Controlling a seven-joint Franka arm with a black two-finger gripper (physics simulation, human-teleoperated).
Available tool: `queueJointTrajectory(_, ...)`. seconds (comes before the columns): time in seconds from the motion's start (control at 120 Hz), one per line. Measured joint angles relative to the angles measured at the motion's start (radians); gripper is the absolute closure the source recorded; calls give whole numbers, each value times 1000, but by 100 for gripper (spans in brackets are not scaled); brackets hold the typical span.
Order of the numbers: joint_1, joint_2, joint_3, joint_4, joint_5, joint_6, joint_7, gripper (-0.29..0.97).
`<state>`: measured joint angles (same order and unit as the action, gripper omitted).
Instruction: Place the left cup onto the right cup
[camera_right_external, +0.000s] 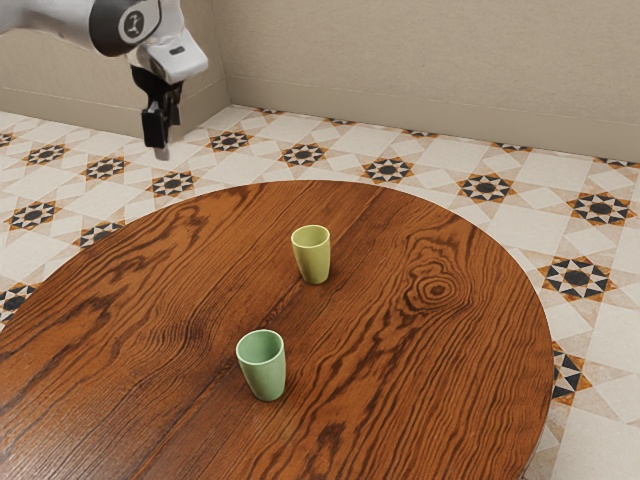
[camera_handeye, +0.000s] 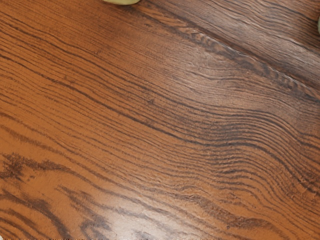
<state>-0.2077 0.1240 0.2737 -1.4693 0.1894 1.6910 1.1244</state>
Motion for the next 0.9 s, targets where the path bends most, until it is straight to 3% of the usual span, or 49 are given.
queueJointTrajectory(0.175, 1, 52, 1, 14, -54, 21, -5, 0)
queueJointTrajectory(0.558, 15, 355, -1, 247, -157, 103, 10, 0)
queueJointTrajectory(0.9, 22, 486, -7, 304, -228, 189, 57, 0)
